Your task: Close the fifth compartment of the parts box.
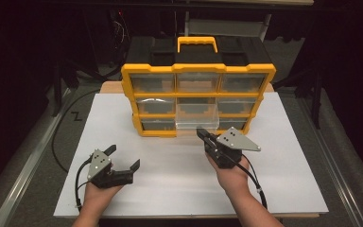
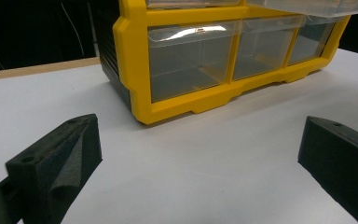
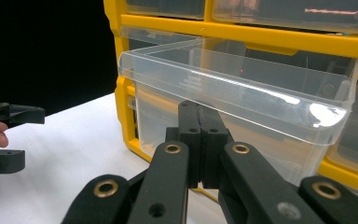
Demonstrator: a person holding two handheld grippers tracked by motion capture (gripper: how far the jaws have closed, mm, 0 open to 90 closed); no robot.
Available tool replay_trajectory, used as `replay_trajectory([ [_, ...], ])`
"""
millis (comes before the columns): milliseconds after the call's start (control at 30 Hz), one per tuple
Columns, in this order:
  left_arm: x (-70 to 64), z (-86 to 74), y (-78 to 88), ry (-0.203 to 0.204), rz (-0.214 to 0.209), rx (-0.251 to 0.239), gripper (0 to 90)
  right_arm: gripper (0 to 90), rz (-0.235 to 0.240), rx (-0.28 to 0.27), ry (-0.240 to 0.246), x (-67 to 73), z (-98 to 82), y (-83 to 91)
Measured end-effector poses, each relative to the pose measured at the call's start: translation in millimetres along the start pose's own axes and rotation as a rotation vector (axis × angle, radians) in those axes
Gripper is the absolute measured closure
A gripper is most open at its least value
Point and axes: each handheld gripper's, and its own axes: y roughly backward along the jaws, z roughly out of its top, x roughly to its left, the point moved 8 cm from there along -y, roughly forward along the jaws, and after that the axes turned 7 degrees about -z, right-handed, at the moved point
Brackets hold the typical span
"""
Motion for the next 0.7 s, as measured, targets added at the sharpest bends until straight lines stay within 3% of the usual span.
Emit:
replay_trajectory([
  [700,-1.1,0.4,0.2,-0.007,-0.003,-0.002,0.1,90.0,-0.03,0.005,0.0,-6.4,1.9,-14.2],
])
